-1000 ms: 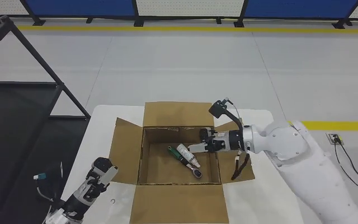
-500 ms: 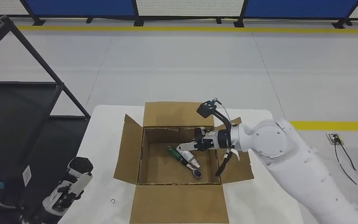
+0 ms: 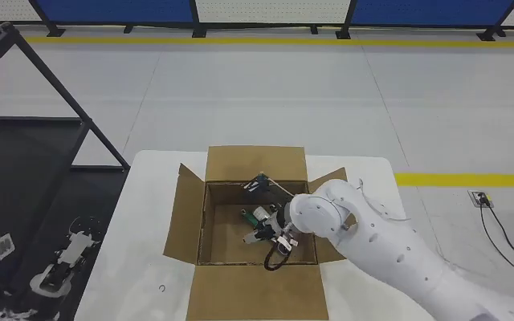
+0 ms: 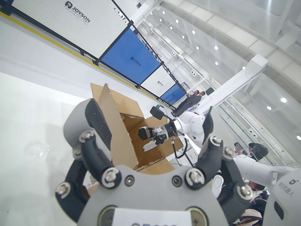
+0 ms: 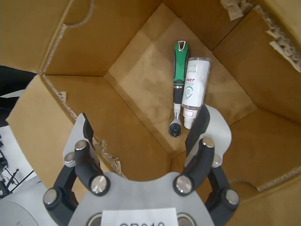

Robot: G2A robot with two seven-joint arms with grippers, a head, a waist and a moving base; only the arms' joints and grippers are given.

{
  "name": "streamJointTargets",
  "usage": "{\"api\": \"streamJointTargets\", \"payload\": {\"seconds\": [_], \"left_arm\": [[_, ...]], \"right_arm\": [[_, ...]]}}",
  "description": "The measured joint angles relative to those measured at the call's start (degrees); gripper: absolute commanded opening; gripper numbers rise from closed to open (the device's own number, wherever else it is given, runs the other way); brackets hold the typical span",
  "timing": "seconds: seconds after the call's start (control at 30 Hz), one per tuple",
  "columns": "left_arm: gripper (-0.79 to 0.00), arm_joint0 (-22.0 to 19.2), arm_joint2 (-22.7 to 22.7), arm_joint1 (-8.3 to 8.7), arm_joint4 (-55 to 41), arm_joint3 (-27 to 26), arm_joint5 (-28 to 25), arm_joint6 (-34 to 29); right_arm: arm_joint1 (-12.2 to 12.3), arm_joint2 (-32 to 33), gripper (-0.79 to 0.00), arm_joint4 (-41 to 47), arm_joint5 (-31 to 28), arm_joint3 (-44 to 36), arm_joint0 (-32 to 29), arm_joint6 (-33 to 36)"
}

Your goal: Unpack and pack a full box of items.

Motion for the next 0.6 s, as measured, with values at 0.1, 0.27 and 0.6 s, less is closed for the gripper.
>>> {"api": "streamJointTargets", "payload": {"seconds": [0.1, 0.27, 0.6], "left_arm": [[0.000, 0.5, -1.4, 0.02, -2.1, 0.9, -0.1, -0.4], [0.000, 1.2, -1.7, -0.03, -3.3, 1.0, -0.2, -0.6], [0.000, 1.1, -1.7, -0.03, -3.3, 1.0, -0.2, -0.6]], "right_arm": [[-2.8, -3.0, 0.000, 1.2, 0.7, 5.8, 2.1, 0.3], [-5.2, -4.1, 0.000, 4.1, -0.7, 12.9, 3.5, -0.8], [-5.2, -4.2, 0.000, 4.3, -1.2, 12.7, 3.0, -1.3]]}}
